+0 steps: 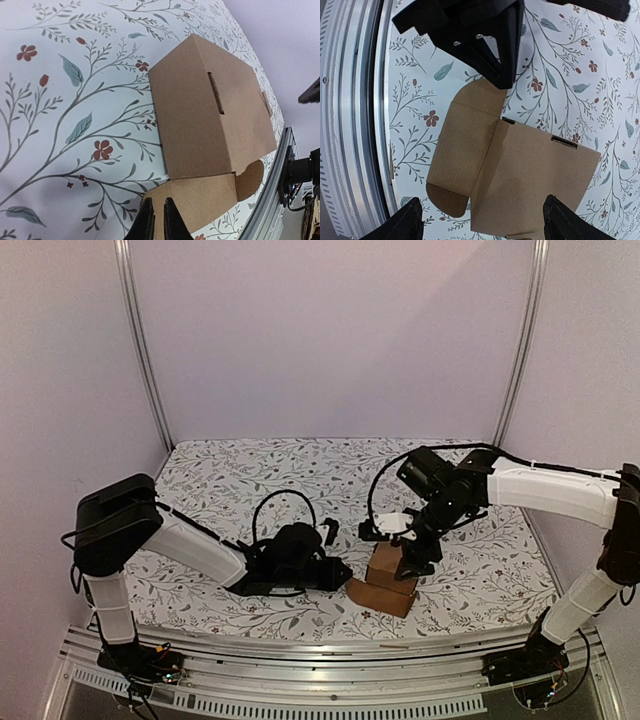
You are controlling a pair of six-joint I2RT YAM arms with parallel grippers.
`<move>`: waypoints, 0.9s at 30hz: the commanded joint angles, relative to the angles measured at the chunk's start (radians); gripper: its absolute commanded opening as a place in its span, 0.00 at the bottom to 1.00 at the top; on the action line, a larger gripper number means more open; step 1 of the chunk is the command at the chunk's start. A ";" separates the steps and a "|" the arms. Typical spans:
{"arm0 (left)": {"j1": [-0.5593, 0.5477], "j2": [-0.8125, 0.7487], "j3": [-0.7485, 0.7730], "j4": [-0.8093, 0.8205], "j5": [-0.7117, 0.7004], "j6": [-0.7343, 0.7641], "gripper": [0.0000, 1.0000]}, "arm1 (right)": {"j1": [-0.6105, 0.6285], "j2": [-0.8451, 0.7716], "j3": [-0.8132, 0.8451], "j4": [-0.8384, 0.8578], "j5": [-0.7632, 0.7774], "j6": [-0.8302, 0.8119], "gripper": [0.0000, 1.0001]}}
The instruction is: Fold the paper box
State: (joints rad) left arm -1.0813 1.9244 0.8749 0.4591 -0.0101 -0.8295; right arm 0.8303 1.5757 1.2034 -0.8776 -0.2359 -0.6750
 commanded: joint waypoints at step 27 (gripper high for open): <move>0.002 0.056 -0.010 -0.068 0.108 -0.242 0.44 | -0.328 0.149 0.105 -0.140 -0.214 0.011 0.84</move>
State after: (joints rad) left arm -1.0779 1.9427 0.8562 0.4522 0.0509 -1.0363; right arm 0.5037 1.7424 1.3327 -0.9936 -0.4129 -0.6769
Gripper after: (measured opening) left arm 0.462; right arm 0.833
